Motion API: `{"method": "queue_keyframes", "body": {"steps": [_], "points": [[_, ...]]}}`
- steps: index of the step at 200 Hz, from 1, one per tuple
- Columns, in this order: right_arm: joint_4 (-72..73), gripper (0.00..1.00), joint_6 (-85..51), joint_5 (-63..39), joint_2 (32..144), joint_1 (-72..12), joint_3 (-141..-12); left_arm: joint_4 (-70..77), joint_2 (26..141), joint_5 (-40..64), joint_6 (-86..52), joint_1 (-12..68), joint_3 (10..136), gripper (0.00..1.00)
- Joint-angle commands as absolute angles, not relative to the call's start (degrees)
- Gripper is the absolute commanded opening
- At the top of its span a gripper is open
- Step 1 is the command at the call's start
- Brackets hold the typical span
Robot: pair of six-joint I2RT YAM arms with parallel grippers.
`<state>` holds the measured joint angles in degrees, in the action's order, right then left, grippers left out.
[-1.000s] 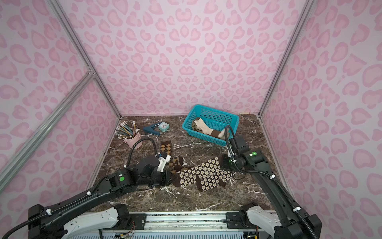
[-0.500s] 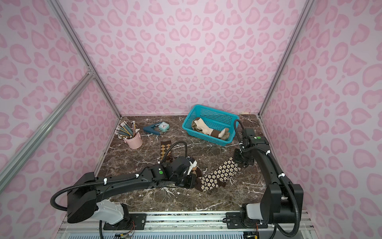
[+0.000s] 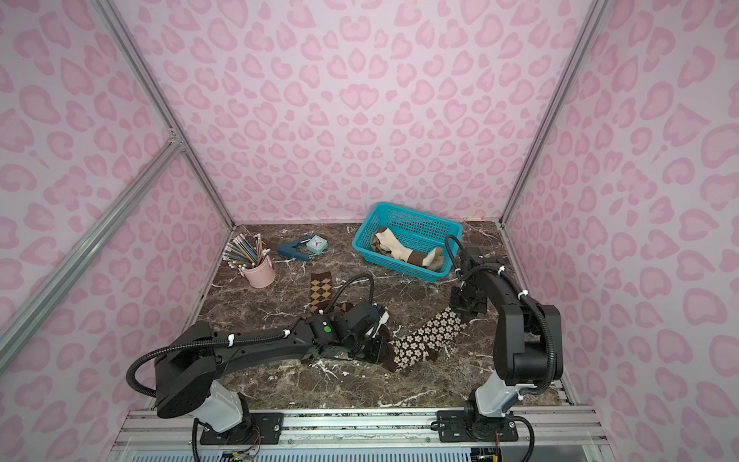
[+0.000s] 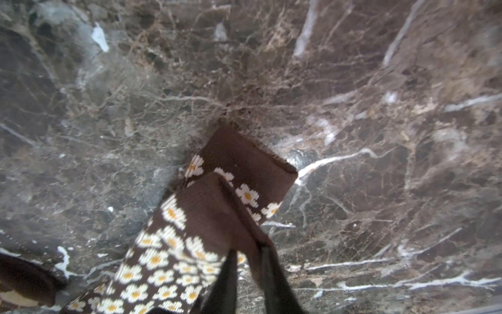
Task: Place the socks together as a pair
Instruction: Place the sock in the sock, then pick up a pair of socks from the center of the board.
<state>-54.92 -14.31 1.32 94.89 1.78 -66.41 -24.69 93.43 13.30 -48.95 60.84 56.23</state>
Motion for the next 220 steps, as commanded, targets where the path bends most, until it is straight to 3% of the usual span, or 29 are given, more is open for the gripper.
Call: {"method": "queue_keyframes", "body": {"steps": [1,28,34,50,102,138,165,182,202,220], "points": [[-53.3,0.46,-14.2,1.6,94.9,1.9,-65.5,-28.9,90.4,9.1,-49.2,60.8,56.2,0.62],[-52.4,0.57,-14.3,2.0,94.9,2.0,-65.5,-27.3,87.2,9.1,-52.6,60.8,52.5,0.74],[-52.2,0.59,-14.2,2.0,95.0,2.1,-65.6,-25.8,87.2,9.6,-53.3,60.9,51.7,0.83],[-51.2,0.63,-13.2,0.8,95.8,2.3,-65.4,-22.4,88.6,11.1,-54.2,61.2,51.0,0.89],[-47.8,0.65,-12.0,-2.0,98.8,2.4,-64.3,-20.0,96.0,12.2,-55.2,61.6,54.5,0.9],[-45.6,0.57,-12.3,-4.2,100.4,2.5,-62.2,-20.1,101.3,14.3,-56.1,62.0,55.3,0.83],[-43.4,0.38,-13.4,-5.5,100.4,2.5,-59.8,-20.1,103.3,14.5,-55.3,62.0,55.3,0.71],[-42.7,0.17,-14.2,-5.9,99.2,2.9,-58.2,-21.1,105.1,14.6,-53.5,62.1,56.8,0.49],[-42.4,0.05,-15.0,-7.7,95.3,3.5,-56.3,-22.5,104.6,14.1,-51.8,62.1,58.6,0.16],[-42.8,0.0,-16.4,-12.5,90.5,4.7,-55.3,-27.0,102.6,11.5,-49.4,62.0,62.4,0.1]]}}
